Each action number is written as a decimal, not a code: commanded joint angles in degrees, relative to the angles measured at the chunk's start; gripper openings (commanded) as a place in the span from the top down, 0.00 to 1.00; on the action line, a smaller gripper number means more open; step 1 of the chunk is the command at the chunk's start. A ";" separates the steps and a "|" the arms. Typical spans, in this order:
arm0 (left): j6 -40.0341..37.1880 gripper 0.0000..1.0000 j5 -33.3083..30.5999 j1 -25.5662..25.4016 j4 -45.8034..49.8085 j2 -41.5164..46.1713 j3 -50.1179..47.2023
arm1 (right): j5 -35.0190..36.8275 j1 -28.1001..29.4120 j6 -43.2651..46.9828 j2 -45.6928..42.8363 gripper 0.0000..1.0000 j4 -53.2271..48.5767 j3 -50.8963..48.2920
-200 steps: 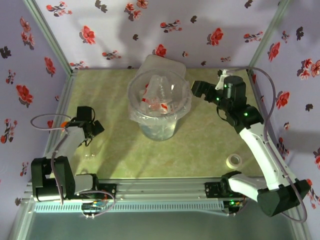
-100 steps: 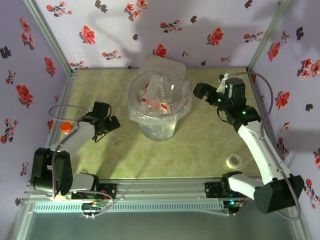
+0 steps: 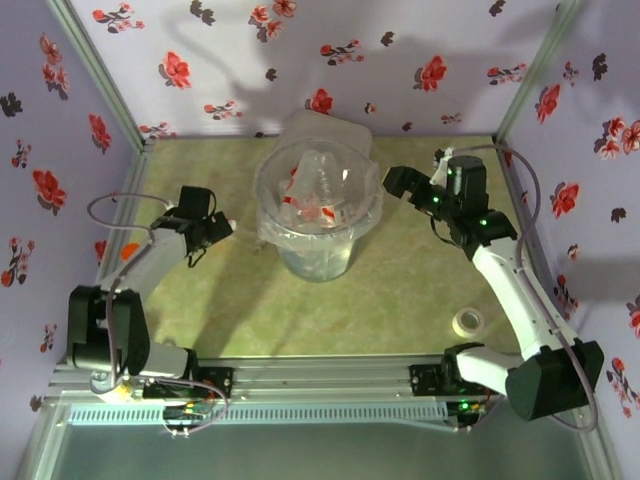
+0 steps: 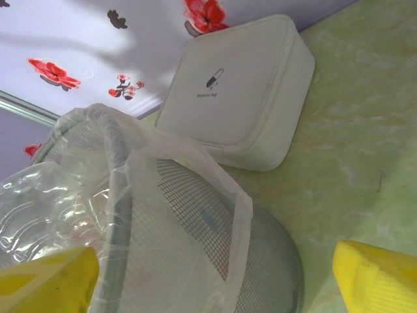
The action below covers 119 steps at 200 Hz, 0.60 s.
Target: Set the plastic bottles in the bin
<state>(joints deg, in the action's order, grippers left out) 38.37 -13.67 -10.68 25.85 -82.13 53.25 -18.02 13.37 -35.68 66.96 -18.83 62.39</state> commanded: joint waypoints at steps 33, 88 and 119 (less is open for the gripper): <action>6.13 0.00 4.97 -1.10 -15.29 -16.26 12.36 | -0.45 -0.44 -0.63 -1.78 0.07 -1.06 -0.76; 13.67 0.03 8.97 -1.91 -19.30 -22.37 10.73 | 2.27 -1.00 2.08 -4.33 0.07 -6.61 -0.17; 13.44 0.07 13.40 -2.31 -19.82 -27.85 12.71 | -1.17 -1.11 -0.61 -3.16 0.07 -3.37 -0.78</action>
<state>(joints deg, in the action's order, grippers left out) 49.69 -4.32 -12.56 8.82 -106.39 64.97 -17.50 12.62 -35.11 63.64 -23.46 62.06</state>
